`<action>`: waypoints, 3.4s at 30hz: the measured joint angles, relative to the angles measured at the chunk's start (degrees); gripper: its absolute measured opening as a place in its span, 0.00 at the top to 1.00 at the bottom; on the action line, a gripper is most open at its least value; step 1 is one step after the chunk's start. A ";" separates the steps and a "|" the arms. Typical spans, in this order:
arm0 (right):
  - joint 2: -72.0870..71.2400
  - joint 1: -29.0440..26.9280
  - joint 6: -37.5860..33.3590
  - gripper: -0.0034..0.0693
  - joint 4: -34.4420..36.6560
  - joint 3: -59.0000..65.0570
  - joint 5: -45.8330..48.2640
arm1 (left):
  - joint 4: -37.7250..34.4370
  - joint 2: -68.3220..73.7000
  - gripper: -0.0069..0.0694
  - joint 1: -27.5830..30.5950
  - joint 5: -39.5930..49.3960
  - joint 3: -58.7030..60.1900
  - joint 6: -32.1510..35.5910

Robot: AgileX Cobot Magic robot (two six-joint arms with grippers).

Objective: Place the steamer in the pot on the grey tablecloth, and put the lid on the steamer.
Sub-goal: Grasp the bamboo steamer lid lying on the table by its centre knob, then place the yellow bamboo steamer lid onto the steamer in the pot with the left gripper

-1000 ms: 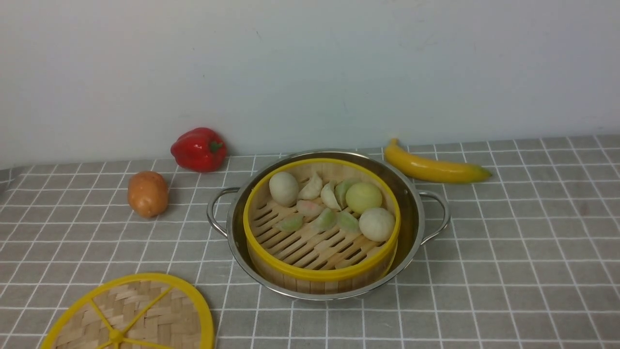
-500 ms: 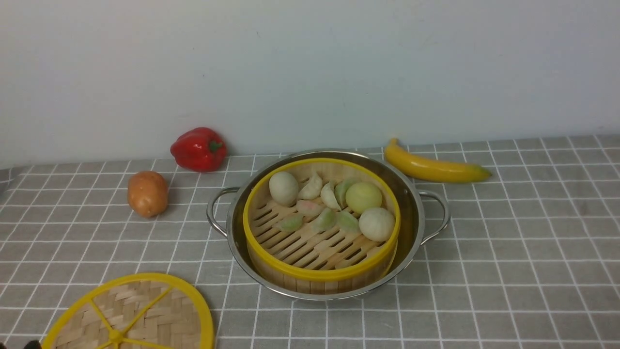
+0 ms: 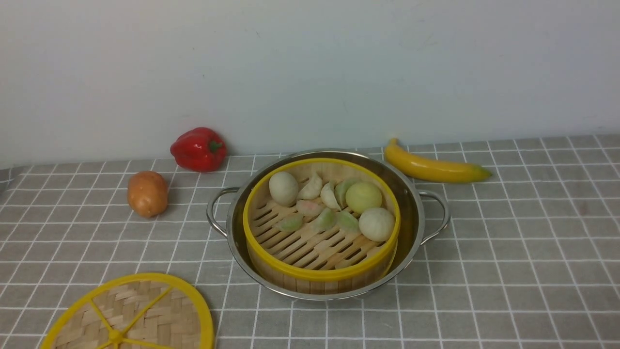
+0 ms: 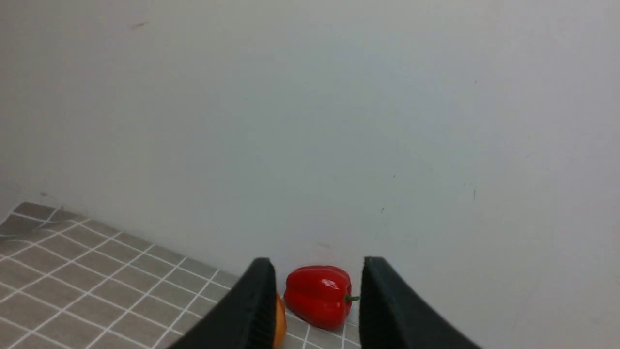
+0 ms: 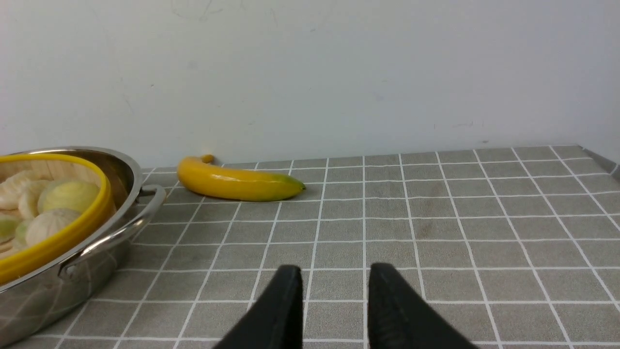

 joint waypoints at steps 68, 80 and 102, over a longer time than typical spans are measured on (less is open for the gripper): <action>-0.02 0.00 1.30 0.62 0.02 0.00 0.00 | 19.71 90.34 0.59 0.00 52.53 -46.27 14.33; -0.31 0.00 1.30 0.62 0.02 0.00 0.00 | 20.60 92.11 0.72 0.00 51.88 -46.33 13.08; -0.31 0.00 1.51 0.62 0.02 0.00 0.00 | 27.13 82.09 0.75 0.00 59.55 -57.88 12.54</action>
